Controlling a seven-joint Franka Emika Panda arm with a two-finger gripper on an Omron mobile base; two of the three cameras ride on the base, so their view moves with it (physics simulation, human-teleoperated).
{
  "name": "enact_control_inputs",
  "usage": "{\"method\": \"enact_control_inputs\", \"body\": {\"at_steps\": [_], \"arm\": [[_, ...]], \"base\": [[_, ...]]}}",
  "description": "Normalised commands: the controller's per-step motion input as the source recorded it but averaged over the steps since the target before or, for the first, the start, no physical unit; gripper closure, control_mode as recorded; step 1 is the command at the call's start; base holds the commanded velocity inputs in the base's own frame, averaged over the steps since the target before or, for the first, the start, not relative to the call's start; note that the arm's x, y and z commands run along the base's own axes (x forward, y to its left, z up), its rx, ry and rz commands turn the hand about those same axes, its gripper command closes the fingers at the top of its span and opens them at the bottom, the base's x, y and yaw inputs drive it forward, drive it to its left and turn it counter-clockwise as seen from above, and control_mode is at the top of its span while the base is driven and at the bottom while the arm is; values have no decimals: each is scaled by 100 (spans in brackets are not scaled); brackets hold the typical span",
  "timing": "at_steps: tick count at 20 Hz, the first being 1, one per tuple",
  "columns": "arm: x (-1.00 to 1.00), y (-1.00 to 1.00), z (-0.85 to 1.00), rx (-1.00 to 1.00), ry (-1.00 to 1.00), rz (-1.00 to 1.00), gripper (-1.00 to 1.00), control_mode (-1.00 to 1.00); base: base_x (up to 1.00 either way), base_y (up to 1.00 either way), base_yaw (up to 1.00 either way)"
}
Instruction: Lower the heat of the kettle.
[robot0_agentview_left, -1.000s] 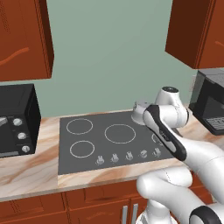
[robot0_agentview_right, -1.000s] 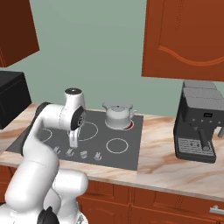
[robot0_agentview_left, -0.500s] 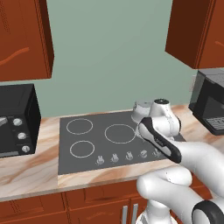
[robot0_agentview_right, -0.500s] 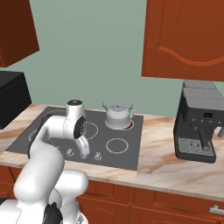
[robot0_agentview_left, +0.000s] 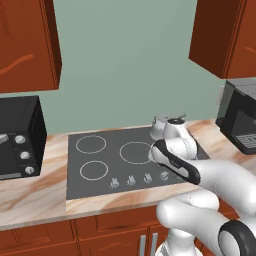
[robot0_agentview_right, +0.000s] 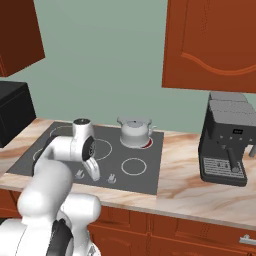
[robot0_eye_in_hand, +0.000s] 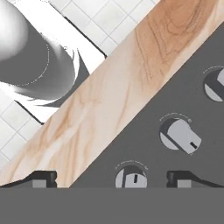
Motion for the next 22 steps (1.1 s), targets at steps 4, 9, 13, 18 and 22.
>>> {"method": "enact_control_inputs", "body": {"at_steps": [4,9,13,18,22], "arm": [[16,6,-18,0,0,0,-100,-100],[16,-2,-11,0,0,0,-100,-100],[19,-1,-14,0,0,0,-100,-100],[10,-3,-21,0,0,0,-100,-100],[8,-1,-20,0,0,0,-100,-100]], "base": [[0,0,0],[0,0,0],[0,0,0],[0,0,0],[0,0,0]]}}
